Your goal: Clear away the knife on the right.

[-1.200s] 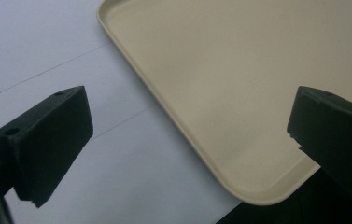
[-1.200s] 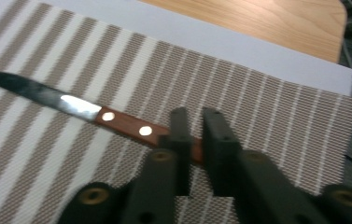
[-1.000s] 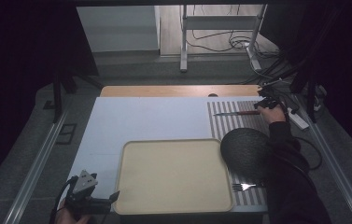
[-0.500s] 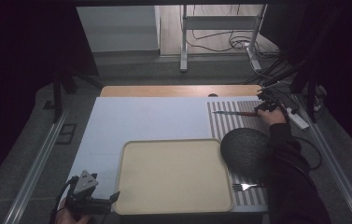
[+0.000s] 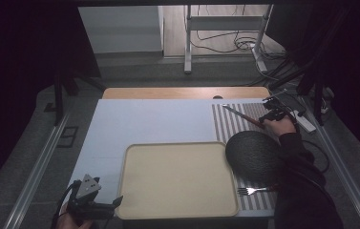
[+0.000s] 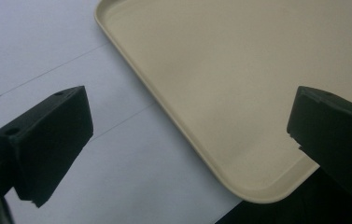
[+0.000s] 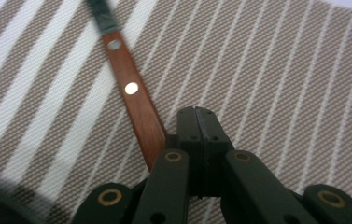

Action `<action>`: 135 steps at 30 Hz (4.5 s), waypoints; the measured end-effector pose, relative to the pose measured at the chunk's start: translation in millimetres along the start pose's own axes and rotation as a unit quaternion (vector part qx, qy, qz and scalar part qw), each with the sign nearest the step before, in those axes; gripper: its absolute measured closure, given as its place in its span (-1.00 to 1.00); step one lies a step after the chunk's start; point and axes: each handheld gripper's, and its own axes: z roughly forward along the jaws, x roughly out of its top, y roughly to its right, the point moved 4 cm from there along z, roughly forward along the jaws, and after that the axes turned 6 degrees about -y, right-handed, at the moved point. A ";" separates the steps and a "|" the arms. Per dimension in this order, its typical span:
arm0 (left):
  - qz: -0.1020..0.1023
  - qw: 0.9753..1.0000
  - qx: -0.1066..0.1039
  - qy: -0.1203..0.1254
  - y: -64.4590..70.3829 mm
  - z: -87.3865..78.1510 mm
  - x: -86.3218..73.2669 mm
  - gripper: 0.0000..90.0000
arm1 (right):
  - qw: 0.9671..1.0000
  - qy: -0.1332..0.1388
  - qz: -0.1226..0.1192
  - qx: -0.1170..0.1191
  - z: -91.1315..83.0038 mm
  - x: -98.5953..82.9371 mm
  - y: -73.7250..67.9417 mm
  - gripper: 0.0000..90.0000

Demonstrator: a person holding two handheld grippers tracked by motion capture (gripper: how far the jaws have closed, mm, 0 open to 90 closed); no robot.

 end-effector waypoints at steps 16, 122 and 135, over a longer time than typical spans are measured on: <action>0.006 1.000 0.003 -0.002 0.7 0.3 0.5 -1.00 | 1.000 0.000 -0.005 0.005 -9.0 -11.1 -15.5 0.97; 0.021 1.000 0.012 -0.012 3.7 2.3 1.2 -0.99 | 0.990 0.079 -0.087 0.077 -51.4 -4.6 -109.0 0.72; 0.022 1.000 0.013 -0.012 4.0 2.4 1.3 -0.99 | 0.983 0.089 -0.116 0.110 -66.6 -34.2 -158.8 0.72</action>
